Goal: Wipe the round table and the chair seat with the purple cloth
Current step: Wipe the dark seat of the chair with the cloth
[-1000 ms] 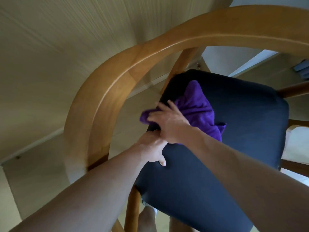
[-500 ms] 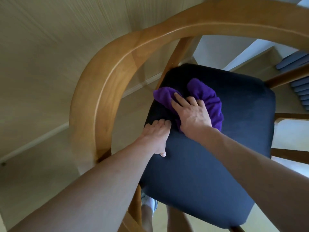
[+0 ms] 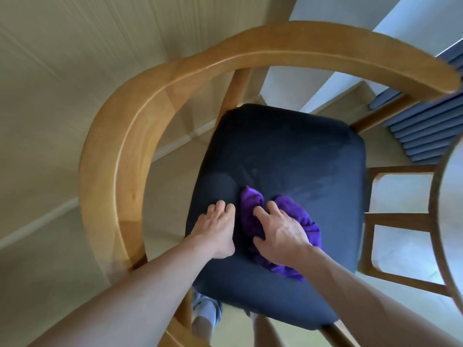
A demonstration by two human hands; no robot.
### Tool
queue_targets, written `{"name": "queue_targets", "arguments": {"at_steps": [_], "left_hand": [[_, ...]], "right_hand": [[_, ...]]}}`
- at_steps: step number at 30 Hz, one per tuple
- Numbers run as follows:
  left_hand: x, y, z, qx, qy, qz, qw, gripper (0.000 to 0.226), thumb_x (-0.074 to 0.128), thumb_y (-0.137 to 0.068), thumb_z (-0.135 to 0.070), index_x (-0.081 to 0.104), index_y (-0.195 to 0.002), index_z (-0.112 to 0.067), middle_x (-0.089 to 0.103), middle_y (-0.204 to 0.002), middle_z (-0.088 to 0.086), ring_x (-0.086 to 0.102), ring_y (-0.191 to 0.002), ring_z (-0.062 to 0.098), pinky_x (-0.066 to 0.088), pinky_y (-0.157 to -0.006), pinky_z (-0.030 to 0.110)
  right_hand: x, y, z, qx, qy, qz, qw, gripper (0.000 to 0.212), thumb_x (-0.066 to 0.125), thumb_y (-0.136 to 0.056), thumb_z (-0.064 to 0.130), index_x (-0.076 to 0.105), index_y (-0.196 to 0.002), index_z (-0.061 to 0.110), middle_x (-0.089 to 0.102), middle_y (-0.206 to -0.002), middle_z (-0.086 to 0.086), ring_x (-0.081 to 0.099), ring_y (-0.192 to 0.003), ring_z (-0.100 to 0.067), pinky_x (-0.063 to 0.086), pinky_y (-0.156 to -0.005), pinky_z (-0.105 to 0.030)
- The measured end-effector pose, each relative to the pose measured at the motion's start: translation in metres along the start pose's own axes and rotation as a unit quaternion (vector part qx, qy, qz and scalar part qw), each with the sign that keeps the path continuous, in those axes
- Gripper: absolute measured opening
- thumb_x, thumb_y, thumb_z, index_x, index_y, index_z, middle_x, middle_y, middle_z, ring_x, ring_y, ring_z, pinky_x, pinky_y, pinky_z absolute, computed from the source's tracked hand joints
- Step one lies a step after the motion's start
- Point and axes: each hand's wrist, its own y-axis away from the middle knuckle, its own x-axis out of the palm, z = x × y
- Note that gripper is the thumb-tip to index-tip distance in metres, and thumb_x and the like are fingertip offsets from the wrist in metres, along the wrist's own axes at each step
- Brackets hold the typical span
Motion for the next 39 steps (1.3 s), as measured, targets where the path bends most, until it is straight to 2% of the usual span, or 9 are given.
{"name": "queue_targets", "arguments": {"at_steps": [6, 11, 15, 17, 24, 28, 32, 36, 39], "left_hand": [[0.004, -0.013, 0.008, 0.011, -0.008, 0.025, 1.0, 0.066, 0.077, -0.078, -0.018, 0.037, -0.131, -0.015, 0.038, -0.129, 0.004, 0.044, -0.122, 0.028, 0.047, -0.097, 0.039], [0.006, -0.015, 0.015, 0.015, 0.014, 0.028, 0.999, 0.077, 0.084, -0.075, -0.029, 0.039, -0.135, -0.015, 0.041, -0.131, 0.002, 0.045, -0.124, 0.026, 0.047, -0.096, 0.038], [0.003, -0.014, 0.017, 0.014, 0.043, 0.029, 0.999, 0.075, 0.084, -0.074, -0.037, 0.048, -0.137, -0.019, 0.046, -0.135, 0.002, 0.047, -0.128, 0.026, 0.046, -0.097, 0.035], [0.003, -0.012, 0.019, 0.023, 0.052, 0.011, 0.998, 0.058, 0.086, -0.072, -0.037, 0.044, -0.11, -0.024, 0.039, -0.116, -0.008, 0.046, -0.119, 0.022, 0.043, -0.086, 0.031], [0.0, -0.008, 0.016, 0.012, 0.043, 0.014, 0.999, 0.059, 0.088, -0.072, -0.03, 0.033, -0.091, -0.023, 0.029, -0.097, -0.01, 0.035, -0.092, 0.013, 0.032, -0.071, 0.029], [-0.001, -0.009, 0.016, 0.016, 0.054, 0.021, 0.998, 0.058, 0.088, -0.072, -0.029, 0.036, -0.096, -0.022, 0.031, -0.101, -0.009, 0.037, -0.095, 0.014, 0.034, -0.073, 0.029], [0.0, -0.009, 0.015, 0.014, 0.061, 0.032, 0.998, 0.07, 0.086, -0.076, -0.033, 0.049, -0.133, -0.018, 0.042, -0.135, -0.003, 0.041, -0.128, 0.021, 0.043, -0.098, 0.034], [-0.005, -0.008, 0.014, 0.013, 0.043, 0.025, 0.999, 0.058, 0.09, -0.071, -0.033, 0.039, -0.099, -0.022, 0.035, -0.106, -0.007, 0.045, -0.109, 0.02, 0.035, -0.076, 0.03], [-0.007, -0.006, 0.012, 0.006, 0.044, 0.03, 0.999, 0.059, 0.09, -0.071, -0.031, 0.036, -0.093, -0.021, 0.032, -0.099, -0.007, 0.039, -0.094, 0.016, 0.03, -0.07, 0.029]], "right_hand": [[-0.055, -0.065, -0.026, 0.116, -0.198, -0.157, 0.961, 0.043, 0.065, -0.084, 0.04, 0.044, -0.118, 0.026, 0.032, -0.111, 0.004, 0.051, -0.078, -0.029, 0.04, -0.072, -0.036], [-0.037, -0.091, 0.022, 0.055, -0.089, -0.043, 0.994, 0.05, 0.063, -0.08, 0.028, 0.046, -0.126, 0.025, 0.042, -0.127, -0.006, 0.048, -0.118, -0.033, 0.044, -0.081, -0.039], [-0.013, -0.062, 0.031, -0.042, -0.02, 0.073, 0.996, 0.029, 0.054, -0.076, 0.026, 0.052, -0.105, 0.028, 0.063, -0.112, 0.0, 0.063, -0.107, -0.03, 0.045, -0.075, -0.033], [-0.022, -0.055, 0.008, -0.065, 0.057, 0.1, 0.991, 0.029, 0.051, -0.079, 0.028, 0.056, -0.107, 0.027, 0.065, -0.114, 0.002, 0.064, -0.109, -0.029, 0.049, -0.077, -0.034], [-0.078, -0.089, -0.046, 0.147, -0.139, -0.125, 0.971, 0.046, 0.06, -0.088, 0.034, 0.04, -0.125, 0.014, 0.043, -0.127, -0.01, 0.059, -0.102, -0.043, 0.04, -0.075, -0.041], [-0.046, -0.094, 0.011, 0.047, -0.048, -0.093, 0.993, 0.042, 0.049, -0.095, 0.047, 0.046, -0.123, 0.016, 0.045, -0.131, -0.013, 0.061, -0.103, -0.042, 0.039, -0.075, -0.041], [-0.019, -0.069, 0.032, -0.096, 0.04, 0.018, 0.994, 0.025, 0.045, -0.093, 0.043, 0.055, -0.103, 0.022, 0.062, -0.117, -0.005, 0.062, -0.104, -0.033, 0.043, -0.074, -0.036], [-0.05, -0.069, -0.003, -0.099, 0.127, 0.15, 0.976, 0.035, 0.041, -0.088, 0.05, 0.062, -0.103, 0.027, 0.067, -0.117, -0.006, 0.062, -0.103, -0.032, 0.045, -0.076, -0.036], [-0.084, -0.078, -0.026, -0.004, 0.026, 0.058, 0.998, 0.046, 0.04, -0.076, 0.056, 0.063, -0.102, 0.025, 0.067, -0.117, -0.008, 0.061, -0.103, -0.034, 0.044, -0.077, -0.035]]}}
